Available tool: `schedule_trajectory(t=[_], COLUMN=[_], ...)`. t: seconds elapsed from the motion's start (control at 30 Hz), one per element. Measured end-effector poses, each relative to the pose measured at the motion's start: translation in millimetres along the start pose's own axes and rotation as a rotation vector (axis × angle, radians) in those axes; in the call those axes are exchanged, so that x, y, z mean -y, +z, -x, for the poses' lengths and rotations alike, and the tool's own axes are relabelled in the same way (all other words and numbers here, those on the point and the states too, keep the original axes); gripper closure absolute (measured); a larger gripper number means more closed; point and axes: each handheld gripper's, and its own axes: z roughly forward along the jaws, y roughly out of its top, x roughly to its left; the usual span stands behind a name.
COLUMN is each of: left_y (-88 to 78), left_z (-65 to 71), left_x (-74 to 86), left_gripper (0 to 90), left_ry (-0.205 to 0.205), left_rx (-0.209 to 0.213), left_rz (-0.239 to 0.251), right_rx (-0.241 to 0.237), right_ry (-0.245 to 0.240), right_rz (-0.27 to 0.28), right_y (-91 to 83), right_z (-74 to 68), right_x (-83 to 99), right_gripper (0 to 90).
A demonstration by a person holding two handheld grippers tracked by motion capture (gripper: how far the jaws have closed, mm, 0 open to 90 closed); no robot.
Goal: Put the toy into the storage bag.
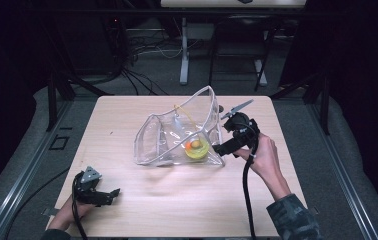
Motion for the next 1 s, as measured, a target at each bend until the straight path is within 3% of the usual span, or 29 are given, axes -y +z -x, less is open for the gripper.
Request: schedule_trajectory(t=[0.33,0.57,0.77,1.0], left_y=[0.0,0.1,0.4,0.6], left_z=[0.0,-0.1,-0.3,-0.3], left_x=[-0.1,-0.1,-0.3,-0.6], left_gripper=[0.0,0.0,0.0,0.0], left_ry=[0.0,0.002,0.003,0.005], left_rx=[0.001,0.001,0.004,0.005], left_rz=[0.0,0.0,0.0,0.0], right_rx=[-0.016,-0.01,0.009,-0.007], right_ry=[0.054,0.079,0.072,0.082], right_rz=[0.001,-0.048,-0.089,-0.105], right_y=[18.6,40.6,50.8,57.1], right_z=[2.4,3.1,4.1,6.2], right_x=[38.0,65.7,76.8,83.5], right_gripper=[3.4,3.6,4.8,6.9])
